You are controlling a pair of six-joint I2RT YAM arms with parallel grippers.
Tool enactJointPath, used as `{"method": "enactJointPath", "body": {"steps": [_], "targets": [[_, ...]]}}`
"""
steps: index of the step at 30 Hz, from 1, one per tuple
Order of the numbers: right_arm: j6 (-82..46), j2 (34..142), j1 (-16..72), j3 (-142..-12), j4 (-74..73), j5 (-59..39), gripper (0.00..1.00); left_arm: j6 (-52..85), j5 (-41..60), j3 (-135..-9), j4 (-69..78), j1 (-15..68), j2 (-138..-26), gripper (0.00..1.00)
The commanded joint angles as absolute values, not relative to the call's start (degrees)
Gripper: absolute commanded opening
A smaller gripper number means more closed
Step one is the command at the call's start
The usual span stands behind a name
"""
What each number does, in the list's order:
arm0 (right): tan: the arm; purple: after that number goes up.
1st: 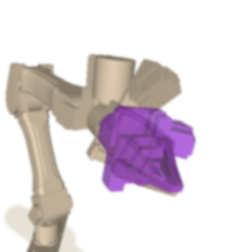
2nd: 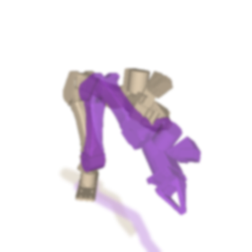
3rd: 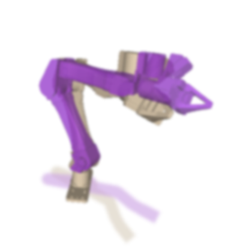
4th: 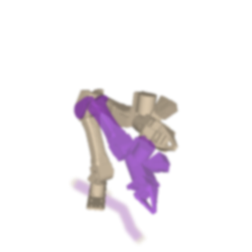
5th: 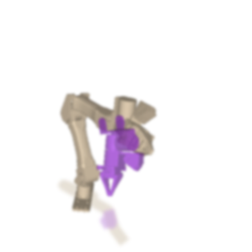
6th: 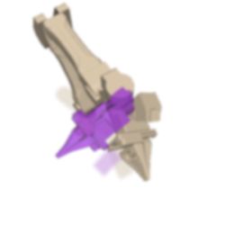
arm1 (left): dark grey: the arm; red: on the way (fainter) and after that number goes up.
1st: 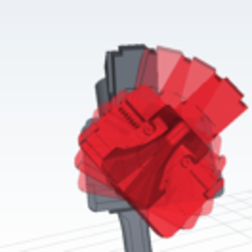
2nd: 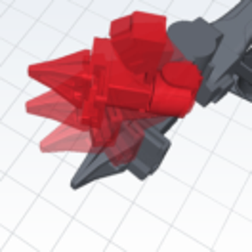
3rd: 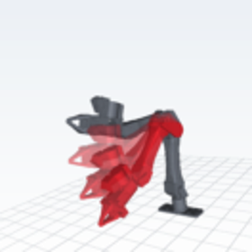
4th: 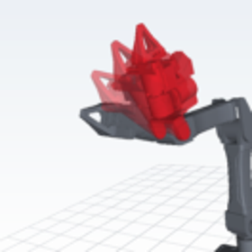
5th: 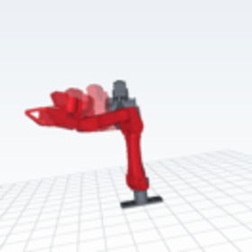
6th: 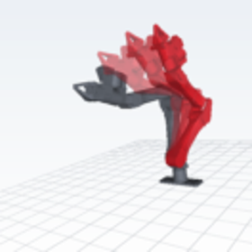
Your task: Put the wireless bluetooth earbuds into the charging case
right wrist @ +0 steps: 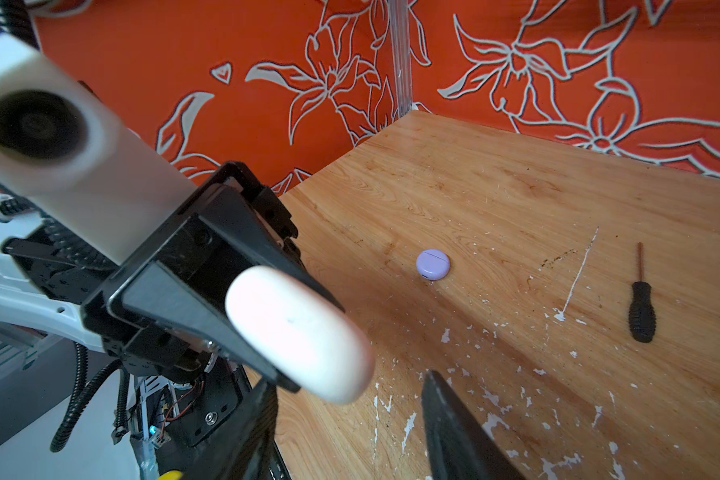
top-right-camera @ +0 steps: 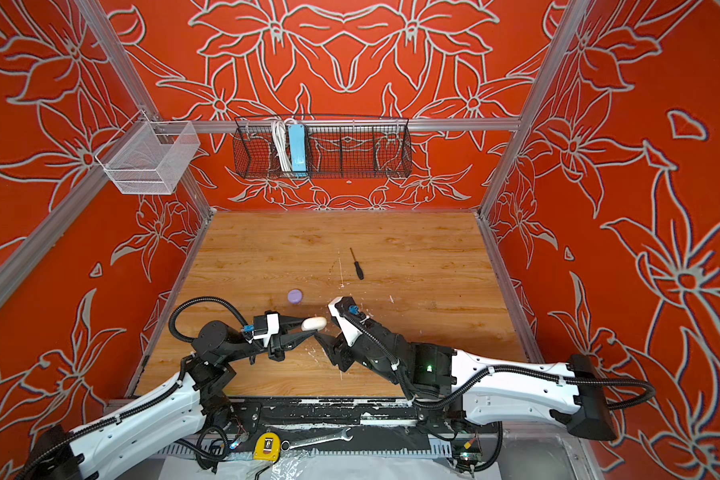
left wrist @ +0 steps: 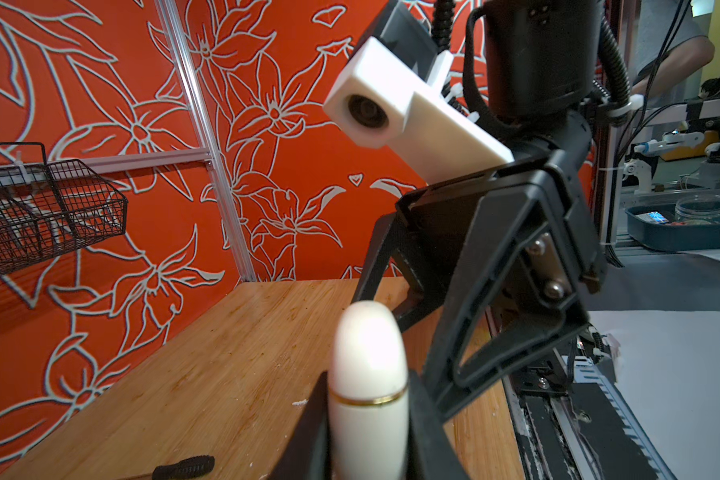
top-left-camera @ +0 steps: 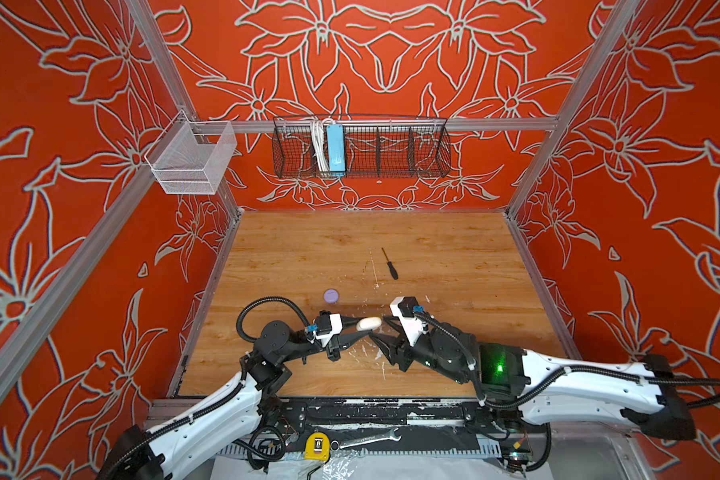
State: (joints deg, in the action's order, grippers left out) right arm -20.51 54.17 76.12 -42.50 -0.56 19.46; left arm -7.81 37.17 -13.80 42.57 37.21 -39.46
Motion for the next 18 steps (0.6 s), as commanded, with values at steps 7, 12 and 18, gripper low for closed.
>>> {"method": "enactJointPath", "body": {"steps": [7, 12, 18], "targets": [[-18.90, 49.41, 74.83, -40.72, -3.47, 26.77, 0.58, -9.14, 42.71, -15.03, 42.94, 38.72, -39.29, 0.00], [-18.34, 50.47, 74.77, -41.58, -3.41, 25.70, 0.57, -9.40, 42.81, -15.10, 42.81, 38.85, -39.29, 0.00], [-13.09, 49.20, 74.76, -40.36, -6.62, 16.98, 0.56, -8.84, 39.94, -16.59, 39.43, 38.85, -39.62, 0.00]]}}
